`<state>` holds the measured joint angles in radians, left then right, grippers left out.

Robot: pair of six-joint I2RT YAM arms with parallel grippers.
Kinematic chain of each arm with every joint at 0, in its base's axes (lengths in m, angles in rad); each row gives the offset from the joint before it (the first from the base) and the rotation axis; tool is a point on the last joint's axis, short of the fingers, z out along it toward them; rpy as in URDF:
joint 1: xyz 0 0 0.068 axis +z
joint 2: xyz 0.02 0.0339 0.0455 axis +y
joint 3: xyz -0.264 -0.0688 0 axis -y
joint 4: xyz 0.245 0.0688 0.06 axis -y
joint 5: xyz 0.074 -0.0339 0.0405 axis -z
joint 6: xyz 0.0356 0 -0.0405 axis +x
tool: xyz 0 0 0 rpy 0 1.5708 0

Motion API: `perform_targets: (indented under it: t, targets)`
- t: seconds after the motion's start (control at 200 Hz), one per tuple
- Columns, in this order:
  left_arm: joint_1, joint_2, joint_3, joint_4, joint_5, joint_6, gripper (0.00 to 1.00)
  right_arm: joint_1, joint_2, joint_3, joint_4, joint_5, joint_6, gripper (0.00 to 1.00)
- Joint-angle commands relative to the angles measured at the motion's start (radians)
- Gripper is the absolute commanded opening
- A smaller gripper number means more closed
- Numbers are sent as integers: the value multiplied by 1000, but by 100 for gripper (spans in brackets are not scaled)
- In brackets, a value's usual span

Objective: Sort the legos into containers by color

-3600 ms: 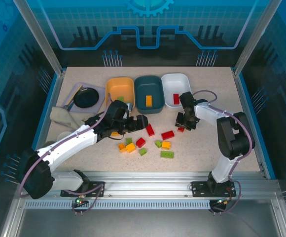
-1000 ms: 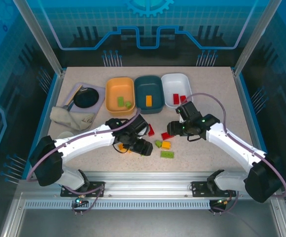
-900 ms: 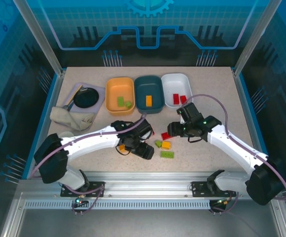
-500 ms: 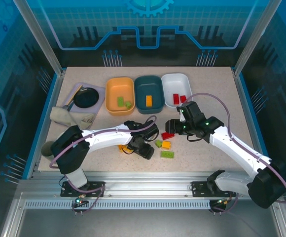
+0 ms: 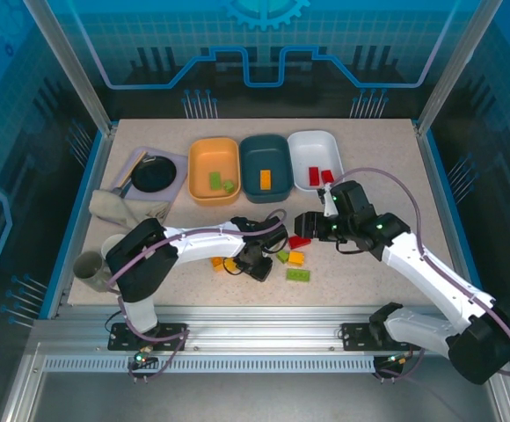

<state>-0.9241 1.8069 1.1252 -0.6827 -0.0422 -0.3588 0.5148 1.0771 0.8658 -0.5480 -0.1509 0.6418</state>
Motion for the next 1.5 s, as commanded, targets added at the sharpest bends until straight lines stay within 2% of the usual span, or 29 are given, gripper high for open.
perform_targets:
  t: [0.0, 0.125, 0.23, 0.32, 0.43, 0.58, 0.705, 0.775, 0.89, 1.055, 1.416, 1.496]
  targets:
    - [-9, -18, 22, -4, -14, -3, 29, -32, -41, -21, 5, -92, 14, 62]
    - [-3, -92, 39, -58, -38, -45, 29, -107, -90, -24, 6, -238, -15, 60]
    - [39, -171, 67, -103, -37, -96, 29, -161, -119, 2, -38, -316, -51, 60]
    - [107, -216, 111, -139, -29, -124, 29, -177, -113, 44, -69, -344, -92, 60]
    - [236, -222, 182, -167, -2, -126, 29, -180, -53, 88, -28, -366, -118, 61]
    - [407, -145, 306, -179, 13, -104, 29, -151, 54, 146, 106, -331, -91, 61]
    - [526, -13, 426, -205, -6, -104, 29, -77, 172, 253, 119, -241, -113, 61]
    - [568, 67, 508, -239, -56, -100, 27, -31, 233, 314, 111, -181, -129, 62]
    - [617, 199, 644, -305, -143, -111, 26, 11, 318, 381, 117, -96, -90, 63]
    - [669, 355, 789, -391, -201, -139, 26, 32, 395, 377, 233, -116, -24, 64]
    - [680, 492, 879, -422, -241, -155, 28, 36, 492, 410, 264, -144, -15, 65]
    - [680, 503, 877, -430, -246, -163, 33, 34, 500, 411, 254, -141, -14, 65]
